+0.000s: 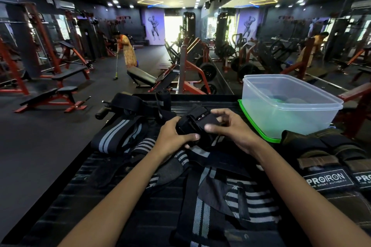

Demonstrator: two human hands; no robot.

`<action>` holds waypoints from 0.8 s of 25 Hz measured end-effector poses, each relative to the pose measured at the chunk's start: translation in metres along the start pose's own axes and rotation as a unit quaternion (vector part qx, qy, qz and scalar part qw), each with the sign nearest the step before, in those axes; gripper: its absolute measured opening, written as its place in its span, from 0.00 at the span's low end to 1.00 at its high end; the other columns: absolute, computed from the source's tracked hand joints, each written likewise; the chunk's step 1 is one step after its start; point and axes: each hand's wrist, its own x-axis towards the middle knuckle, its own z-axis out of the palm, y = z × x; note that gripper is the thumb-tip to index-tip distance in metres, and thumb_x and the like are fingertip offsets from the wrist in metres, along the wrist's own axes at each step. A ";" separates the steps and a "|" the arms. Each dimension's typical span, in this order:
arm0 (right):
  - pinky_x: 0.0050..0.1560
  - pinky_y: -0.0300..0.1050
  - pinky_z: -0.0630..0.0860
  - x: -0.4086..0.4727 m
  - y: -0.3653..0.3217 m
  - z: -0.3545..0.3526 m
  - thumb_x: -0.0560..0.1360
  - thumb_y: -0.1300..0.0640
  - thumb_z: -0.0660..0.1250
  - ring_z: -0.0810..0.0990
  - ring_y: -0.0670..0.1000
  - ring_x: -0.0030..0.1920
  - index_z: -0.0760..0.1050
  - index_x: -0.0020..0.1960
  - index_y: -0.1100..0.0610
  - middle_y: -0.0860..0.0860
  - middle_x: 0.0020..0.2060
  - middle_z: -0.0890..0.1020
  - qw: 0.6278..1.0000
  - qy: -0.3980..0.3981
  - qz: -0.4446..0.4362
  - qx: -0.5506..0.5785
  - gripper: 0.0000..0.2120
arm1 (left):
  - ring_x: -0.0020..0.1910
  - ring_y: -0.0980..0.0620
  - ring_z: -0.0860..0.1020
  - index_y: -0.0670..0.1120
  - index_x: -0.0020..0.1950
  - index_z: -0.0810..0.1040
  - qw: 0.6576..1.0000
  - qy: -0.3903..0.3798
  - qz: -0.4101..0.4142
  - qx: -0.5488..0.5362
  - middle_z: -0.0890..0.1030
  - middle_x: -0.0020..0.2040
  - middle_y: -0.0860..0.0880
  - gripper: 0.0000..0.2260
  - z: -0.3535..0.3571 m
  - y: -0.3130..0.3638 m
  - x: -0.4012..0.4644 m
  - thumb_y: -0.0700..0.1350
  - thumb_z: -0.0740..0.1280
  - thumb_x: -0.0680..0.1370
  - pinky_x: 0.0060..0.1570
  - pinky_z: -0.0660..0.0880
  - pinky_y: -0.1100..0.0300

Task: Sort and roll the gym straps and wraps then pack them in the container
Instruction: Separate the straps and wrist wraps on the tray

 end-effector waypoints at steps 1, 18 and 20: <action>0.51 0.38 0.77 -0.002 0.000 0.000 0.63 0.58 0.80 0.80 0.48 0.52 0.68 0.65 0.53 0.50 0.52 0.78 0.996 -0.021 -0.025 -0.084 0.35 | 0.37 0.47 0.83 0.44 0.48 0.78 1.000 -0.006 0.001 -0.001 0.83 0.44 0.44 0.13 0.002 0.000 -0.001 0.36 0.77 0.69 0.33 0.80 0.57; 0.40 0.41 0.72 -0.001 -0.017 0.002 0.78 0.65 0.55 0.78 0.48 0.36 0.77 0.50 0.61 0.52 0.36 0.80 0.978 0.014 -0.037 0.203 0.12 | 0.35 0.48 0.82 0.46 0.42 0.76 0.992 0.030 0.062 0.107 0.81 0.42 0.45 0.06 0.005 -0.003 -0.003 0.36 0.71 0.73 0.35 0.80 0.54; 0.35 0.40 0.67 -0.002 -0.019 0.001 0.77 0.71 0.57 0.73 0.47 0.33 0.75 0.47 0.58 0.51 0.35 0.79 0.987 -0.012 -0.035 0.160 0.12 | 0.37 0.50 0.77 0.47 0.39 0.75 0.973 0.086 0.140 0.164 0.77 0.39 0.47 0.10 0.004 -0.007 0.000 0.33 0.70 0.70 0.39 0.73 0.67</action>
